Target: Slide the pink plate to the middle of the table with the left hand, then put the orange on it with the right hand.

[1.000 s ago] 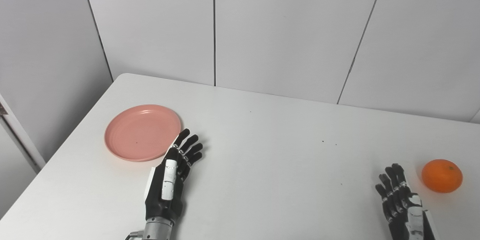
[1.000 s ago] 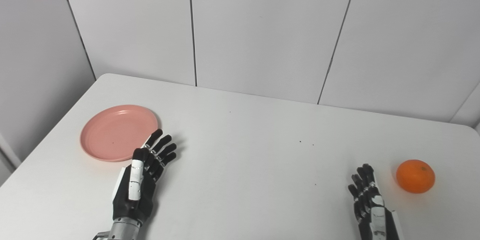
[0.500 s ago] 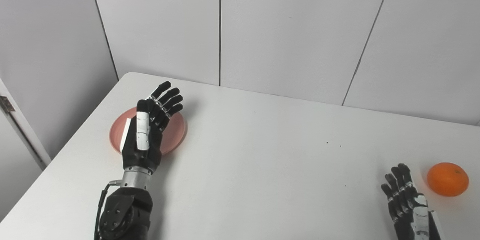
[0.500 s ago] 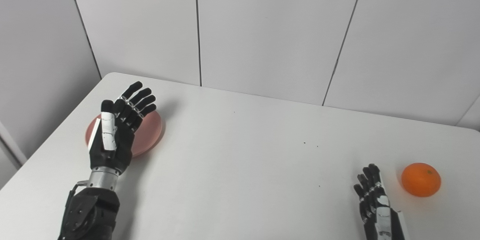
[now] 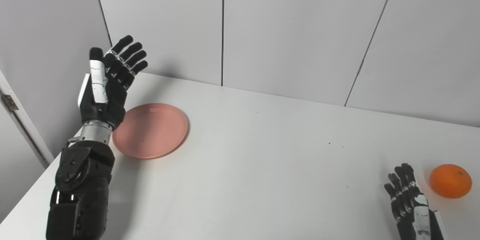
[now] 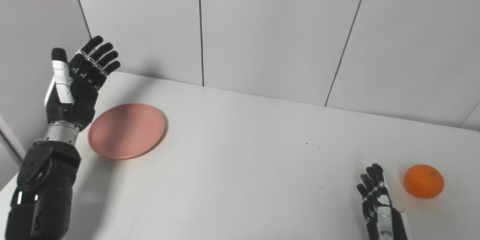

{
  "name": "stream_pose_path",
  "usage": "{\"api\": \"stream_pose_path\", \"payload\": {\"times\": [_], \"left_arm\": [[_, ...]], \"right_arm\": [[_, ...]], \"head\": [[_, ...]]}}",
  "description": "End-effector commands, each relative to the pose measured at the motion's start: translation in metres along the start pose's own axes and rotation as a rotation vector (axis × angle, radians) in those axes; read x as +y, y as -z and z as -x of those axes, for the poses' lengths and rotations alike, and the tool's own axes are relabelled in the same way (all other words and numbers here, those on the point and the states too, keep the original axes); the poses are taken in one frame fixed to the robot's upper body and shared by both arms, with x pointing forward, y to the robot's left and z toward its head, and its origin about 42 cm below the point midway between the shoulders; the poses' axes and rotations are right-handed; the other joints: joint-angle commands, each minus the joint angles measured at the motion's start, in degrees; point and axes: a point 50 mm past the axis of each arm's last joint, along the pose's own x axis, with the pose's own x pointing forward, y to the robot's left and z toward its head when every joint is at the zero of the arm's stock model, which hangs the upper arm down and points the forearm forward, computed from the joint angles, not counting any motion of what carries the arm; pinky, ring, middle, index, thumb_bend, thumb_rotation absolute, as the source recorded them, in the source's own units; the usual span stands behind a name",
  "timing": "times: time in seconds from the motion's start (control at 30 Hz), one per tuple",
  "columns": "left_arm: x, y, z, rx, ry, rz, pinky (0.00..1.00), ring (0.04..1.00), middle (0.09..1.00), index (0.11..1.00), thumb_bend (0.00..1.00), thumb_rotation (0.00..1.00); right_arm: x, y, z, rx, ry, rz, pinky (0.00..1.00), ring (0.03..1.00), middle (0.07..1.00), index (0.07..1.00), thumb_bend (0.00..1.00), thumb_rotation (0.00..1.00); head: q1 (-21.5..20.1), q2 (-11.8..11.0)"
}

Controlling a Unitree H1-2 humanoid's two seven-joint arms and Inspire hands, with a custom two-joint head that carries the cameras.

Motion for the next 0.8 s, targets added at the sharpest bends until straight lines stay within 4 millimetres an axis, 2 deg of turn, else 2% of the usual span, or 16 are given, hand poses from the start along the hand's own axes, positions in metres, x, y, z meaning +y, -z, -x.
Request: {"api": "stream_pose_path", "payload": {"times": [0.0,0.37,0.63,0.77], "left_arm": [[0.004,-0.028,-0.026,-0.092,0.042,-0.035,0.84,0.829,0.813,0.784,1.0,0.88],[0.049,-0.02,-0.057,-0.017,0.005,-0.119,0.91,0.857,0.868,0.848,1.0,0.9],[0.079,0.008,-0.071,0.035,-0.052,-0.133,0.9,0.861,0.846,0.848,1.0,0.88],[0.083,0.022,-0.069,0.063,-0.083,-0.13,0.89,0.852,0.828,0.845,1.0,0.88]], "right_arm": [[0.003,0.048,0.034,0.149,0.039,-0.052,1.0,1.0,0.993,0.989,0.82,0.94],[0.003,0.049,0.035,0.159,0.042,-0.058,1.0,1.0,0.984,0.979,0.85,0.91],[0.002,0.049,0.035,0.158,0.04,-0.059,1.0,1.0,0.99,0.985,0.84,0.91],[0.001,0.048,0.036,0.16,0.042,-0.054,1.0,1.0,0.988,0.985,0.84,0.92]], "head": [[-0.16,0.05],[-0.12,0.18],[-0.25,0.35],[-0.08,0.6]]}}
